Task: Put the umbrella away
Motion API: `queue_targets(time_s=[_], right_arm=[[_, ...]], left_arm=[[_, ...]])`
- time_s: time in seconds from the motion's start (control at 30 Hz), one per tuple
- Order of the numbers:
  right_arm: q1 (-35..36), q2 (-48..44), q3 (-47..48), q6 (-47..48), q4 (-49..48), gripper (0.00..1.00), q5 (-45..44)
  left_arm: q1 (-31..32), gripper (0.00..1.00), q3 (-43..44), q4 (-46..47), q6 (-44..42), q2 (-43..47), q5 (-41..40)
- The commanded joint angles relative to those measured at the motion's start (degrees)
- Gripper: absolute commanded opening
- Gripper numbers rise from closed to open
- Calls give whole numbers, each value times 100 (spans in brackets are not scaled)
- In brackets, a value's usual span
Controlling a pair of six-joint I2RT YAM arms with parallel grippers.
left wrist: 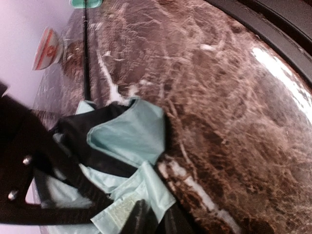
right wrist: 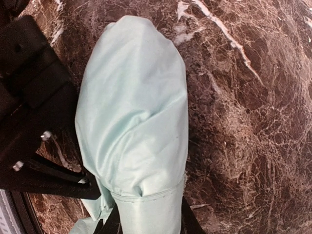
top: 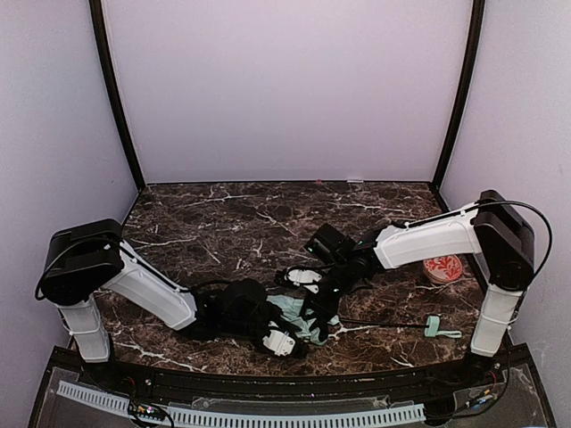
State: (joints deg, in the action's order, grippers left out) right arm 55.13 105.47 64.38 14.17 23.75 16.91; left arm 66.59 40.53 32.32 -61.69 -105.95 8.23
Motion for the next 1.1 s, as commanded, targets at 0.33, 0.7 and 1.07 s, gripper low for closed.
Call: queue_targets(time_s=[0.33, 0.7, 1.07], right_arm=[[-344, -535, 124, -248, 180, 0, -619], [-458, -1659, 773, 34, -357, 0, -1169], [-477, -2081, 1593, -478, -635, 0, -1027]], left_arm=[[-195, 73, -1336, 227, 2764, 2410, -971], [-1447, 47, -1091, 443, 6202, 3462, -225], [-1473, 69, -557, 2116, 7141, 2256, 795]])
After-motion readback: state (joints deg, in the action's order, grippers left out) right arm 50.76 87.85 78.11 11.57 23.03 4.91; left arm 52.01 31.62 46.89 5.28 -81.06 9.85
